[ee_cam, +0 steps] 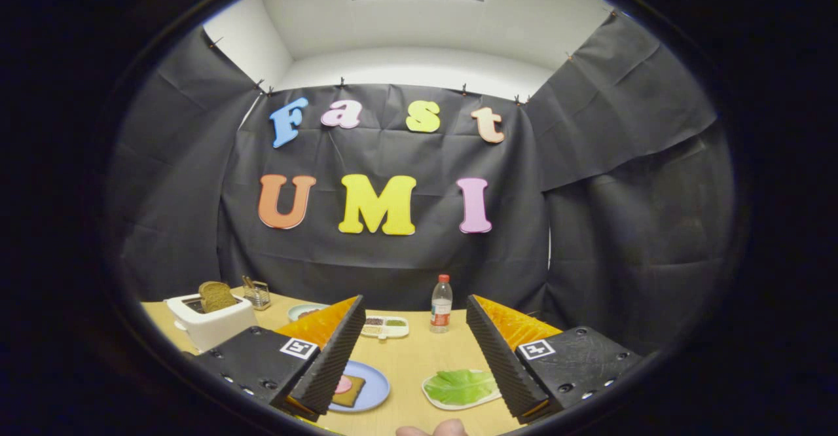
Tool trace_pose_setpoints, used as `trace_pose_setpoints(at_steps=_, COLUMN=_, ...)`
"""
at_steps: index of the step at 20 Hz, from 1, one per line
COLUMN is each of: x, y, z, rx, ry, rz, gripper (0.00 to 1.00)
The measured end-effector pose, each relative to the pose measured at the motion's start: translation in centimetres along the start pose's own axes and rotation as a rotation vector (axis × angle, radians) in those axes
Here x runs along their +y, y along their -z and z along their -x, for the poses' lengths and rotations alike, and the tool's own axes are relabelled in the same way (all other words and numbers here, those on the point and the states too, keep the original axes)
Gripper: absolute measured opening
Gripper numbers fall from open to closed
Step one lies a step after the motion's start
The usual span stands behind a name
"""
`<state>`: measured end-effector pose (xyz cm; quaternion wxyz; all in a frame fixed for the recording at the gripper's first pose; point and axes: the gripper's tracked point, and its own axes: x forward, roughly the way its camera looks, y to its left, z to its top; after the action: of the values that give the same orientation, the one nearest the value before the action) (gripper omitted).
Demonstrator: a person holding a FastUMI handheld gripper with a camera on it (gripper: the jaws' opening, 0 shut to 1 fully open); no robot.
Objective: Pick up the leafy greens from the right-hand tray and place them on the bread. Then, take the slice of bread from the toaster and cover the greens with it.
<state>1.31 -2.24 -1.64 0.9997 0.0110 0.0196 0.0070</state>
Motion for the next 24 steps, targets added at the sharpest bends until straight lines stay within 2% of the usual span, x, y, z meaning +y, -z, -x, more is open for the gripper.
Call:
trace_pose_setpoints(at_steps=4, x=-2.7, y=2.6, z=-0.9, rx=0.044, ry=0.03, rz=0.04, gripper=0.95)
trace_pose_setpoints(at_steps=8, x=-4.1, y=6.5, z=-2.3, rx=0.132, ry=0.016, rz=0.066, gripper=0.95)
trace_pose_setpoints(at_steps=14, x=-5.8, y=15.0, z=-5.9, rx=0.403, ry=-0.031, rz=0.061, gripper=0.95)
trace_pose_setpoints(at_steps=18, x=-7.0, y=20.7, z=-8.5, rx=0.579, ry=-0.01, rz=0.08, gripper=0.96)
trace_pose_setpoints(at_steps=24, x=-7.0, y=25.6, z=-10.7, rx=0.723, ry=-0.016, rz=0.109, gripper=0.96)
